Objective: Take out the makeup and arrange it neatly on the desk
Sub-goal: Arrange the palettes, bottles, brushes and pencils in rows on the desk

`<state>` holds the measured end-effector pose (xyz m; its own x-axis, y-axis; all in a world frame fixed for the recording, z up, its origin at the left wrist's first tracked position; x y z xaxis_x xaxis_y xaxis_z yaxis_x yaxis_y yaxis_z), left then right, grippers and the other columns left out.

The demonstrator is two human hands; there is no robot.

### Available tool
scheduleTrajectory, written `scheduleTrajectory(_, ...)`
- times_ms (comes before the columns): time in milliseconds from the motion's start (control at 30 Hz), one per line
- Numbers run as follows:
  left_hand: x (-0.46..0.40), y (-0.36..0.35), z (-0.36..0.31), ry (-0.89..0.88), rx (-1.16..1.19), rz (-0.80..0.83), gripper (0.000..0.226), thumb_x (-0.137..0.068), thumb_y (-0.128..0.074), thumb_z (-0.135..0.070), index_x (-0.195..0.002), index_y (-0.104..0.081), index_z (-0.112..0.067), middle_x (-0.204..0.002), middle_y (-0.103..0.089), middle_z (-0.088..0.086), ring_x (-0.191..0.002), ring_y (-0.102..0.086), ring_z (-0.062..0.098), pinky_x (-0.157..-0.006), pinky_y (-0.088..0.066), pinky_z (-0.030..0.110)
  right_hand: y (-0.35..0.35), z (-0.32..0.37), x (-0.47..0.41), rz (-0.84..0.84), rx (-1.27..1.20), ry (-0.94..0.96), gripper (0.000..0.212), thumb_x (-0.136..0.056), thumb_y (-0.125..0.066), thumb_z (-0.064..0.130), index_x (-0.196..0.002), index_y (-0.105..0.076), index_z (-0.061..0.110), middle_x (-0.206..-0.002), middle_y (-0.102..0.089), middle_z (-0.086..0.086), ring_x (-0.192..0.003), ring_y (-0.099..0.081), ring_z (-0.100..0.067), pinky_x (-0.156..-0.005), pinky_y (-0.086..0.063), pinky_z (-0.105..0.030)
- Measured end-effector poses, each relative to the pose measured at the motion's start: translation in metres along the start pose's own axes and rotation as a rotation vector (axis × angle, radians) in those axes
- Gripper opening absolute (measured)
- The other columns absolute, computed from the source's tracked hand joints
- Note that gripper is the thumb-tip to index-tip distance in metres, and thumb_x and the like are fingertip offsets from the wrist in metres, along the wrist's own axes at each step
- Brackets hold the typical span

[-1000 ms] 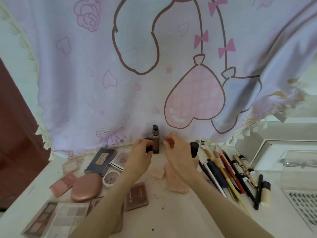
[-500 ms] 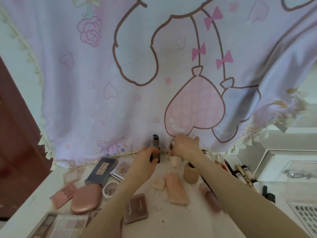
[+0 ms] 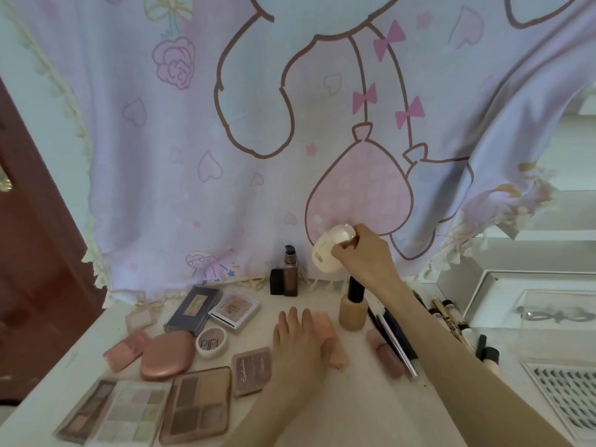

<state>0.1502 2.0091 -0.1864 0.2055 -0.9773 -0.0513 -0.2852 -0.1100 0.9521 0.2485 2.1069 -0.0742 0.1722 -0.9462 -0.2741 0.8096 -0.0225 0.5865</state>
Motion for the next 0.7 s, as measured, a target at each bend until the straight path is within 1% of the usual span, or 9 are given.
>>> scheduleTrajectory(33, 0.003, -0.007, -0.006, 0.036, -0.037, 0.038, 0.064, -0.098, -0.024, -0.043, -0.147, -0.001, -0.007, -0.155, 0.001, 0.017, -0.142, 0.003, 0.035, -0.116, -0.004, 0.041, 0.004, -0.001, 0.006, -0.031, -0.082, -0.007, 0.029, -0.081, -0.061, 0.020, -0.108, -0.051, 0.014, -0.092, -0.056, 0.000, -0.086, -0.054, -0.019, -0.064, -0.040, -0.023)
scheduleTrajectory(67, 0.005, -0.013, -0.011, 0.065, -0.066, 0.060, 0.068, -0.098, -0.020, -0.044, -0.146, 0.006, -0.004, -0.154, 0.008, 0.019, -0.142, 0.010, 0.037, -0.116, 0.002, 0.043, 0.007, -0.002, 0.012, -0.058, -0.134, -0.005, 0.025, -0.082, -0.060, 0.019, -0.104, -0.051, 0.015, -0.087, -0.054, 0.004, -0.082, -0.053, -0.015, -0.060, -0.039, -0.020)
scheduleTrajectory(133, 0.005, -0.020, -0.017, 0.101, -0.111, 0.068, 0.069, -0.098, -0.015, -0.044, -0.144, 0.011, 0.000, -0.153, 0.014, 0.021, -0.140, 0.015, 0.038, -0.115, 0.007, 0.045, 0.014, -0.003, 0.021, -0.092, -0.188, 0.010, 0.016, -0.083, -0.060, 0.017, -0.096, -0.049, 0.017, -0.080, -0.050, 0.010, -0.073, -0.050, -0.006, -0.056, -0.037, -0.016)
scheduleTrajectory(200, 0.003, -0.024, -0.017, 0.119, -0.127, 0.063, 0.067, -0.098, -0.014, -0.042, -0.144, 0.012, 0.001, -0.153, 0.015, 0.022, -0.140, 0.017, 0.037, -0.115, 0.008, 0.044, 0.019, -0.005, 0.026, -0.095, -0.238, 0.015, 0.013, -0.083, -0.059, 0.016, -0.093, -0.050, 0.016, -0.081, -0.050, 0.009, -0.073, -0.049, -0.006, -0.057, -0.038, -0.016)
scheduleTrajectory(300, -0.004, -0.023, -0.010, 0.137, -0.114, 0.081, 0.066, -0.098, -0.014, -0.039, -0.143, 0.013, 0.001, -0.152, 0.018, 0.020, -0.140, 0.018, 0.035, -0.115, 0.009, 0.043, 0.022, -0.009, 0.031, -0.095, -0.303, 0.024, 0.015, -0.085, -0.058, 0.016, -0.098, -0.051, 0.015, -0.087, -0.052, 0.006, -0.080, -0.050, -0.008, -0.061, -0.040, -0.016)
scheduleTrajectory(367, -0.009, -0.021, -0.003, 0.163, -0.137, 0.088, 0.068, -0.097, -0.015, -0.041, -0.144, 0.012, 0.001, -0.153, 0.018, 0.020, -0.141, 0.018, 0.034, -0.115, 0.009, 0.043, 0.023, -0.012, 0.033, -0.083, -0.355, 0.012, 0.016, -0.086, -0.058, 0.017, -0.100, -0.051, 0.016, -0.087, -0.052, 0.009, -0.081, -0.051, -0.004, -0.058, -0.038, -0.012)
scheduleTrajectory(467, -0.014, -0.016, 0.005, 0.190, -0.157, 0.093, 0.068, -0.097, -0.015, -0.040, -0.144, 0.009, 0.002, -0.153, 0.017, 0.020, -0.141, 0.017, 0.033, -0.115, 0.008, 0.042, 0.022, -0.016, 0.037, -0.069, -0.414, -0.013, 0.016, -0.086, -0.058, 0.018, -0.100, -0.051, 0.019, -0.084, -0.053, 0.012, -0.077, -0.052, -0.002, -0.056, -0.038, -0.012)
scheduleTrajectory(600, -0.019, -0.014, 0.009, 0.133, -0.116, 0.077, 0.063, -0.098, -0.016, -0.036, -0.146, 0.007, -0.003, -0.153, 0.015, 0.020, -0.141, 0.017, 0.033, -0.115, 0.008, 0.041, 0.024, -0.020, 0.043, -0.073, -0.501, -0.028, 0.016, -0.085, -0.059, 0.015, -0.100, -0.054, 0.019, -0.092, -0.060, 0.002, -0.086, -0.057, -0.011, -0.063, -0.043, -0.018)
scheduleTrajectory(700, -0.018, -0.017, 0.005, 0.053, -0.073, 0.058, 0.059, -0.099, -0.017, -0.036, -0.148, 0.009, -0.015, -0.154, 0.015, 0.019, -0.141, 0.018, 0.034, -0.114, 0.009, 0.041, 0.029, -0.022, 0.048, -0.071, -0.546, -0.029, 0.010, -0.085, -0.059, 0.015, -0.091, -0.056, 0.022, -0.087, -0.062, 0.002, -0.084, -0.061, -0.010, -0.060, -0.046, -0.018)
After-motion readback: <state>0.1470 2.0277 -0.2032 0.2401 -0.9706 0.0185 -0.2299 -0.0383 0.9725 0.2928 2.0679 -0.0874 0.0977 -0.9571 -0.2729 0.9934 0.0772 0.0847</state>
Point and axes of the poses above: each hand's wrist, its own x-axis away from the middle knuckle, its own y-axis out of the back of the hand, z = x × y, the point moved 1 cm from there along -x, towards the middle knuckle
